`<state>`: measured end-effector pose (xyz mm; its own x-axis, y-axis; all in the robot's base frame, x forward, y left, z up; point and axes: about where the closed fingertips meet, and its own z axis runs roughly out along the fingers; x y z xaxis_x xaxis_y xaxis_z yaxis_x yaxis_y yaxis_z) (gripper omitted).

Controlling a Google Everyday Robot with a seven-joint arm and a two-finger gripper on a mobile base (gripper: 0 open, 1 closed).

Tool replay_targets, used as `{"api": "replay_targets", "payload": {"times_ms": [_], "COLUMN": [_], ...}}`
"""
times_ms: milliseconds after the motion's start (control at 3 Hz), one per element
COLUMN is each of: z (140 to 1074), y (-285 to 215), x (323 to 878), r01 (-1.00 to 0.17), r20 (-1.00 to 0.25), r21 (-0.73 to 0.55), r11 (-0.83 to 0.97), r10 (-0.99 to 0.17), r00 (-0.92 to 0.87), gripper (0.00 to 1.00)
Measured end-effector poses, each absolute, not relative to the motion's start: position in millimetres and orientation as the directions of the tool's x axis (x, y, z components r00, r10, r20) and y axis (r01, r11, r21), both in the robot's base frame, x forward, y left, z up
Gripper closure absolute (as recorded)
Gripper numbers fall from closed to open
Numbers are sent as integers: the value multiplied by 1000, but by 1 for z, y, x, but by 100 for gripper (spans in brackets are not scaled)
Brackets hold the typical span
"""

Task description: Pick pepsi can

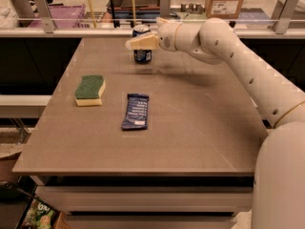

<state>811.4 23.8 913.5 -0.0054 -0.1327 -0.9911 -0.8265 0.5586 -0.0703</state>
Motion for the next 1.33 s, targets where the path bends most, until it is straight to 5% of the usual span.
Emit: {"api": "replay_targets", "payload": {"times_ms": [1333], "z": [911], "y": [37], "x": [810], "r01": [-836], "r20": [-991], "r21": [-66], "r11": [544], "r10": [-131], "r00": [-7], "gripper": [87]}}
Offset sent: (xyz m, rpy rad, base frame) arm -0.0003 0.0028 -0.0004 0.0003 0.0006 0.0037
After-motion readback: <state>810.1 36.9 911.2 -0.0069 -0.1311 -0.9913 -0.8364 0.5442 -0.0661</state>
